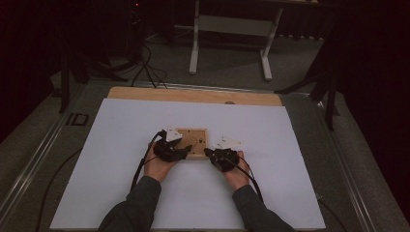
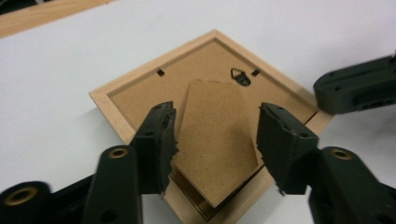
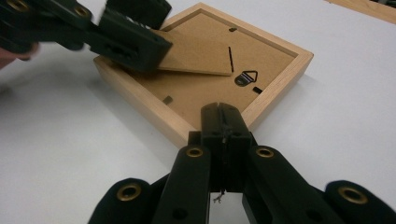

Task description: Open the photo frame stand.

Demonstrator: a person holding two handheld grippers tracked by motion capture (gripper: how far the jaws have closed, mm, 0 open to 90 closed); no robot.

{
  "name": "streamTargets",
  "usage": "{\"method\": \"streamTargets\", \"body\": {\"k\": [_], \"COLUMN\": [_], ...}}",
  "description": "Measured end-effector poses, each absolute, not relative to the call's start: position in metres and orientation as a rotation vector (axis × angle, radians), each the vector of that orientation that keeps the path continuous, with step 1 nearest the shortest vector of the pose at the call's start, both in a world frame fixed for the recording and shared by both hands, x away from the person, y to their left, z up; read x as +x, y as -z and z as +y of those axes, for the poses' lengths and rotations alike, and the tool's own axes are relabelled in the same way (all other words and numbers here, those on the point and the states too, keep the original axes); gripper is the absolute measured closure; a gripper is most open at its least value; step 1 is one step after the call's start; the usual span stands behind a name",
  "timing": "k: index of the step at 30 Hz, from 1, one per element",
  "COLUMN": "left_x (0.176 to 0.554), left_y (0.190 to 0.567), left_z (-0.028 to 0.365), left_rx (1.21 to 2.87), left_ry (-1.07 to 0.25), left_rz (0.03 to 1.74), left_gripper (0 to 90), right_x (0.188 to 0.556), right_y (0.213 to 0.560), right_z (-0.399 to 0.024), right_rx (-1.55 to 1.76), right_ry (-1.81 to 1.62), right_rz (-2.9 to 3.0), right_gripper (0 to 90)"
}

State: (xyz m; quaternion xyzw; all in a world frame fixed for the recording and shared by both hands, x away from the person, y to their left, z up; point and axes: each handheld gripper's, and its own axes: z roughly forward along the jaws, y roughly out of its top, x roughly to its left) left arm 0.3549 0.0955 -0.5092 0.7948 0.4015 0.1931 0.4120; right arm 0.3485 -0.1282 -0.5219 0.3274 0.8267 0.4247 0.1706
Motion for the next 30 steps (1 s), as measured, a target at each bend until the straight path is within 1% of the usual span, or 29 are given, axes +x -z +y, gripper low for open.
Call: {"method": "streamTargets", "body": {"k": [4, 10, 11, 18, 25, 30], "left_x": [0.348, 0.339, 0.339, 0.337, 0.335, 0.336], "left_y": [0.500, 0.491, 0.491, 0.492, 0.494, 0.498], "left_z": [0.103, 0.115, 0.117, 0.124, 0.125, 0.124], "left_rx": [1.977, 1.981, 1.987, 2.055, 2.086, 2.117], "left_ry": [-0.491, -0.469, -0.463, -0.418, -0.415, -0.405], "left_rz": [1.005, 1.002, 1.004, 1.029, 1.041, 1.049], "left_gripper": [44.9, 58.9, 62.6, 74.3, 89.2, 89.7], "right_x": [0.349, 0.348, 0.348, 0.349, 0.349, 0.349], "right_y": [0.522, 0.522, 0.522, 0.522, 0.522, 0.522], "right_z": [-0.128, -0.128, -0.128, -0.128, -0.128, -0.129], "right_rx": [0.930, 0.928, 0.929, 0.930, 0.928, 0.928], "right_ry": [-1.207, -1.203, -1.204, -1.207, -1.207, -1.208], "right_rz": [2.348, 2.347, 2.347, 2.349, 2.348, 2.349], "right_gripper": [89.7, 89.7, 89.7, 89.7, 89.7, 89.7]}}
